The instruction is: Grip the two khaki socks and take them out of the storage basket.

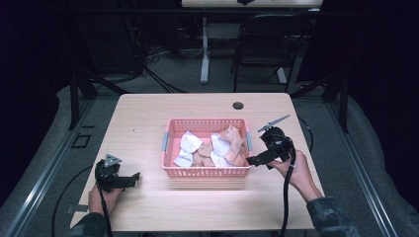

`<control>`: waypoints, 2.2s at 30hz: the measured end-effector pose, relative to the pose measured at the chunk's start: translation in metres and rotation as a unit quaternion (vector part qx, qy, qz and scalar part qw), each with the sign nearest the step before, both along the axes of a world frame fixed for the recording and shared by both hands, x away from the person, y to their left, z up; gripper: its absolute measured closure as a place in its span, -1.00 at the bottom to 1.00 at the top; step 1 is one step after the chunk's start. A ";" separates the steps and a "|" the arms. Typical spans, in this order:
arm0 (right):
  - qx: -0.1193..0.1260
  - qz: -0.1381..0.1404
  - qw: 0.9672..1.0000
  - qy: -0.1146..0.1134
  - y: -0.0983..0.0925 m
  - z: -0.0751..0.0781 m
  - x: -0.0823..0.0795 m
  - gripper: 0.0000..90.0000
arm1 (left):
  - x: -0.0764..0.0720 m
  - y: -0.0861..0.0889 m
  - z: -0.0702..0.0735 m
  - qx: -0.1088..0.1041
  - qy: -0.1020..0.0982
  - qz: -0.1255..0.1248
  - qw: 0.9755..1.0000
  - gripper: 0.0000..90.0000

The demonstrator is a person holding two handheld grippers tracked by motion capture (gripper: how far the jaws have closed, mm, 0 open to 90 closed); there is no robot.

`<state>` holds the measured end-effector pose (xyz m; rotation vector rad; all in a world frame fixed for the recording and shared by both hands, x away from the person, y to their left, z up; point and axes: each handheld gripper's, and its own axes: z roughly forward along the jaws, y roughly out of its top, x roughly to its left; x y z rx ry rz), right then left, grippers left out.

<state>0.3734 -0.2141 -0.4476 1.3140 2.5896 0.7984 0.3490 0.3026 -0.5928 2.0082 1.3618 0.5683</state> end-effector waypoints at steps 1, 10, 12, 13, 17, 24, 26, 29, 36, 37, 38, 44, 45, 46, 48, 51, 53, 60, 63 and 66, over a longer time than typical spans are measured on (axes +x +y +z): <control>0.000 0.000 1.000 0.000 0.000 0.000 0.000 -0.94 | 0.000 0.000 0.000 0.000 0.000 0.000 1.000 -1.00; 0.005 0.009 1.000 -0.002 0.018 0.006 0.020 -0.97 | 0.002 -0.003 0.000 0.005 -0.004 0.023 1.000 -0.99; 0.000 0.011 1.000 0.002 0.023 0.006 0.025 -0.97 | 0.003 -0.002 0.000 0.000 0.001 0.023 1.000 -0.99; 0.001 0.011 1.000 0.000 0.025 0.006 0.026 -0.95 | 0.003 -0.002 0.000 0.000 0.001 0.023 1.000 -0.99; -0.006 0.015 1.000 0.001 0.033 0.005 0.035 -0.80 | 0.003 -0.002 0.000 -0.002 0.001 0.023 1.000 -1.00; -0.018 0.007 1.000 0.001 0.046 -0.002 0.046 -0.45 | 0.004 -0.002 0.000 -0.001 0.002 0.024 1.000 -1.00; -0.028 0.005 1.000 -0.001 0.050 -0.005 0.050 -0.35 | 0.004 -0.002 0.000 -0.001 0.002 0.025 1.000 -1.00; -0.043 0.001 0.999 0.001 0.053 -0.008 0.054 -0.13 | 0.004 -0.002 0.000 -0.002 0.002 0.028 1.000 -1.00; -0.044 -0.005 0.999 0.004 0.056 -0.015 0.060 0.07 | 0.007 0.000 0.000 -0.001 0.002 0.042 0.999 -1.00; -0.051 -0.007 0.999 0.002 0.056 -0.016 0.060 0.10 | 0.008 0.000 0.000 0.000 0.003 0.042 0.999 -1.00; -0.052 -0.006 0.999 0.003 0.057 -0.016 0.061 0.12 | 0.008 0.000 0.000 0.000 0.003 0.042 0.999 -1.00; -0.054 -0.014 0.998 0.013 0.059 -0.023 0.062 0.30 | 0.008 -0.001 0.000 0.000 0.002 0.043 0.999 -1.00; -0.057 -0.016 0.998 0.013 0.059 -0.024 0.062 0.35 | 0.008 -0.001 0.000 0.000 0.002 0.043 0.999 -1.00; -0.057 -0.018 0.998 0.014 0.059 -0.024 0.062 0.39 | 0.008 -0.001 0.000 0.000 0.003 0.043 0.999 -0.99; -0.060 -0.018 0.998 0.013 0.060 -0.024 0.063 0.47 | 0.008 -0.001 0.000 0.001 0.003 0.042 0.999 -0.99; -0.058 -0.020 0.998 0.021 0.063 -0.028 0.063 0.69 | 0.008 -0.002 0.000 0.000 0.002 0.039 0.999 -0.99; -0.062 -0.021 0.998 0.018 0.063 -0.028 0.063 0.81 | 0.008 -0.003 0.000 0.000 0.002 0.040 0.999 -0.99; -0.053 -0.018 0.998 0.010 0.061 -0.023 0.060 0.88 | 0.004 -0.010 0.000 0.001 0.001 0.036 0.999 -0.99; -0.050 -0.016 0.999 0.014 0.056 -0.021 0.058 0.88 | 0.004 -0.011 0.000 0.002 0.002 0.036 0.999 -0.99; -0.034 -0.014 0.999 0.016 0.054 -0.018 0.056 0.88 | 0.004 -0.012 0.000 0.002 0.001 0.039 0.999 -0.99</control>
